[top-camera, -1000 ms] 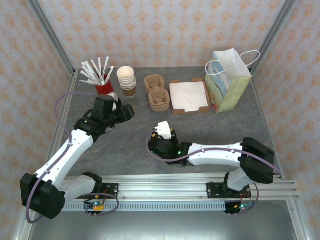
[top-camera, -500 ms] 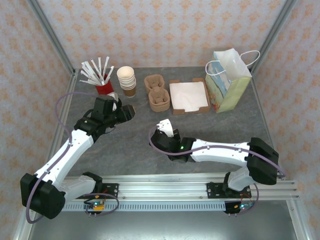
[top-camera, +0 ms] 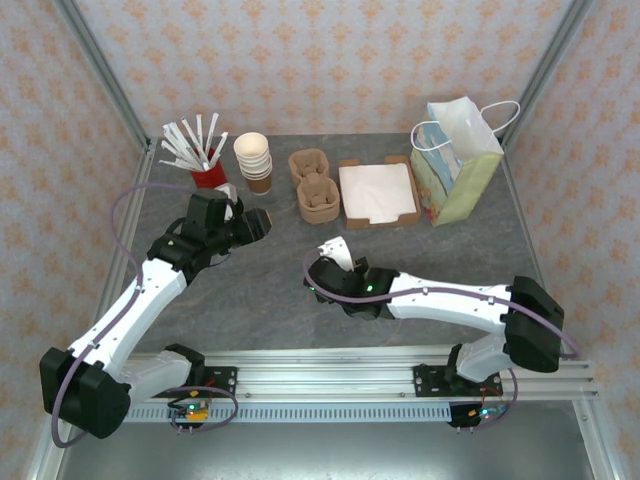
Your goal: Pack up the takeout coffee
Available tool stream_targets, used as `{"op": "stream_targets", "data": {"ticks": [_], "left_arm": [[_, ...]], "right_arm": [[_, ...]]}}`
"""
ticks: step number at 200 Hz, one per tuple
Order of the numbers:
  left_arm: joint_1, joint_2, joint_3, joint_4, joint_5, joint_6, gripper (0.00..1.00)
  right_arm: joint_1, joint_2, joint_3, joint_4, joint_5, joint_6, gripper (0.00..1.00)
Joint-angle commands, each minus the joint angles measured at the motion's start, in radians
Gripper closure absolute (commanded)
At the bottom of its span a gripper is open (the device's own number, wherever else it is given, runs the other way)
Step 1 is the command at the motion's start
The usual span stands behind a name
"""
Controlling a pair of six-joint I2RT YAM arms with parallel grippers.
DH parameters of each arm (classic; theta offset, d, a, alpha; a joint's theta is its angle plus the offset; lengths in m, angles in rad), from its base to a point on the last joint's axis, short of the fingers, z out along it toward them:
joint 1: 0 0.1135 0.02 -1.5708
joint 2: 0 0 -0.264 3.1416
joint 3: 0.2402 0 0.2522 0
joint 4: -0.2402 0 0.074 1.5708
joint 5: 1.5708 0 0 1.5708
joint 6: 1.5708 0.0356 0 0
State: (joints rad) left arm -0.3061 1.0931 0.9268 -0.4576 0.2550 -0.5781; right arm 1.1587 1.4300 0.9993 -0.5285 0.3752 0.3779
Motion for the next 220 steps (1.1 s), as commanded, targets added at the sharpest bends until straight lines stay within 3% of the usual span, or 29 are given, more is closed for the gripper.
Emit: {"op": "stream_targets", "data": {"ticks": [1, 53, 81, 112, 154, 220], "left_arm": [[-0.001, -0.027, 0.032, -0.005, 0.010, -0.002, 0.28], [-0.002, -0.027, 0.022, 0.001, 0.015, -0.001, 0.28], [-0.002, -0.026, 0.024, -0.004, 0.018, 0.015, 0.28], [-0.002, -0.026, 0.027, -0.004, 0.044, 0.038, 0.28], [-0.004, -0.010, 0.045, -0.041, 0.103, 0.094, 0.27], [-0.006, -0.007, 0.040, -0.047, 0.095, 0.101, 0.27]], "right_arm": [[-0.009, -0.042, 0.041, -0.076, 0.001, -0.018, 0.15], [-0.042, -0.117, 0.092, -0.144, -0.094, -0.098, 0.09], [-0.123, -0.135, 0.132, -0.234, -0.321, -0.293, 0.09], [-0.257, -0.115, 0.152, -0.299, -0.475, -0.405, 0.09], [-0.307, -0.047, 0.195, -0.311, -0.567, -0.502, 0.08], [-0.307, 0.083, 0.278, -0.342, -0.543, -0.586, 0.12]]}}
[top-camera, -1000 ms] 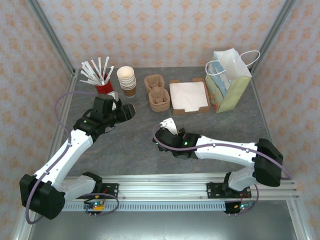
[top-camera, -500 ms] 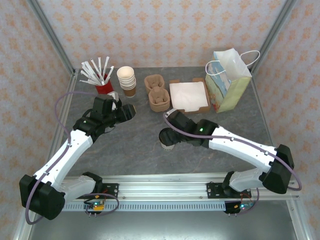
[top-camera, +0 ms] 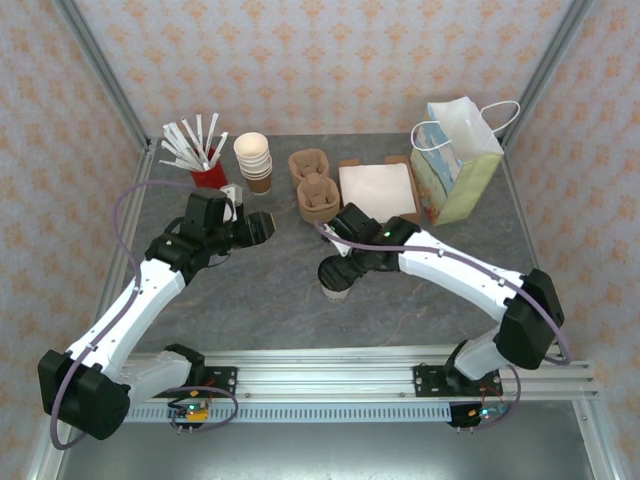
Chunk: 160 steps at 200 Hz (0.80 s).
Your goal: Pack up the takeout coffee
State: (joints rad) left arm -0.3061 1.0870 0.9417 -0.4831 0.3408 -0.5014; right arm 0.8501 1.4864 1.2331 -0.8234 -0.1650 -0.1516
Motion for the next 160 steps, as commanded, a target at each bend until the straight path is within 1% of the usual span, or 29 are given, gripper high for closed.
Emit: {"op": "stream_targets", "data": {"ticks": [1, 25, 59, 100, 135, 160], "left_arm": [[-0.005, -0.001, 0.025, -0.022, 0.010, 0.024, 0.27], [-0.005, 0.001, 0.023, -0.022, 0.008, 0.026, 0.27], [-0.005, 0.008, 0.023, -0.015, 0.009, 0.023, 0.27], [-0.005, 0.016, 0.032, -0.013, 0.009, 0.019, 0.27], [-0.005, 0.017, 0.031, -0.011, 0.008, 0.019, 0.27], [-0.005, 0.019, 0.030, -0.009, 0.008, 0.020, 0.27]], "right_arm": [[0.001, 0.028, 0.044, -0.049, -0.003, -0.058, 0.12], [0.003, 0.054, 0.060, -0.075, -0.019, -0.081, 0.12], [0.003, 0.054, 0.068, -0.077, -0.042, -0.082, 0.09], [0.000, 0.021, 0.105, -0.102, 0.021, -0.049, 0.10], [0.000, -0.015, 0.101, -0.113, -0.041, -0.072, 0.11], [0.000, 0.023, 0.108, -0.147, -0.051, -0.108, 0.09]]}}
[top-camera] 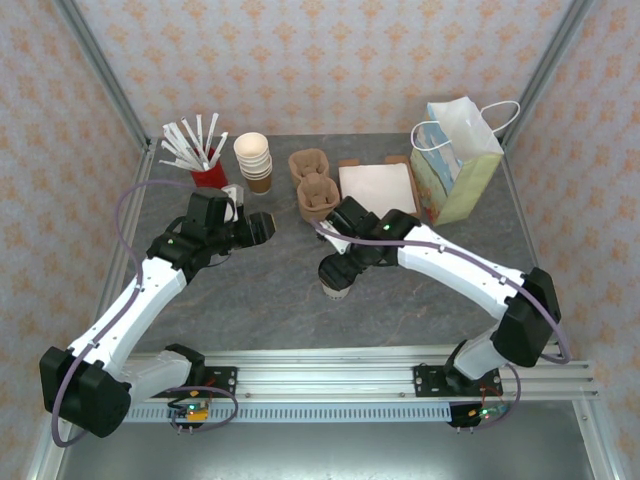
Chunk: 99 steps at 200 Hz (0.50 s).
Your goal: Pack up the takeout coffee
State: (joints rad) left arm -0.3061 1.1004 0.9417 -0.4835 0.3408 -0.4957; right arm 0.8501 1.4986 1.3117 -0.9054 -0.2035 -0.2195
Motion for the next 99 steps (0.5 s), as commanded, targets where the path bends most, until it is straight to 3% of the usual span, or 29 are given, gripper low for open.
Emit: {"op": "stream_targets", "data": {"ticks": [1, 99], "left_arm": [[-0.005, 0.006, 0.030, -0.009, 0.008, 0.013, 0.27], [-0.005, 0.001, 0.026, -0.015, -0.002, 0.021, 0.27]], "right_arm": [[0.000, 0.011, 0.030, -0.067, -0.013, -0.042, 0.09], [0.003, 0.084, 0.047, -0.070, -0.010, -0.116, 0.12]]}}
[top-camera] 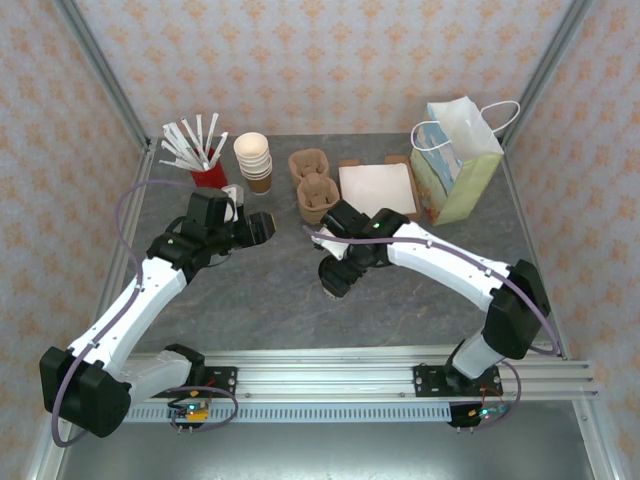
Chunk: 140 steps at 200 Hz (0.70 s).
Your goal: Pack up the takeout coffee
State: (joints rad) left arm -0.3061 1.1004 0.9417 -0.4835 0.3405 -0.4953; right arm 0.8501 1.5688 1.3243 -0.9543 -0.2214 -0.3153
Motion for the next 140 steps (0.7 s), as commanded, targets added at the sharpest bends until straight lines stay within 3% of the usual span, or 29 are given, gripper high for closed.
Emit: {"op": "stream_targets", "data": {"ticks": [1, 140], "left_arm": [[-0.005, 0.001, 0.025, -0.014, -0.002, 0.020, 0.27], [-0.005, -0.012, 0.010, -0.015, -0.009, 0.021, 0.27]], "right_arm": [[0.003, 0.014, 0.034, -0.021, 0.008, -0.020, 0.12], [0.003, 0.045, -0.042, 0.001, 0.011, 0.019, 0.30]]}}
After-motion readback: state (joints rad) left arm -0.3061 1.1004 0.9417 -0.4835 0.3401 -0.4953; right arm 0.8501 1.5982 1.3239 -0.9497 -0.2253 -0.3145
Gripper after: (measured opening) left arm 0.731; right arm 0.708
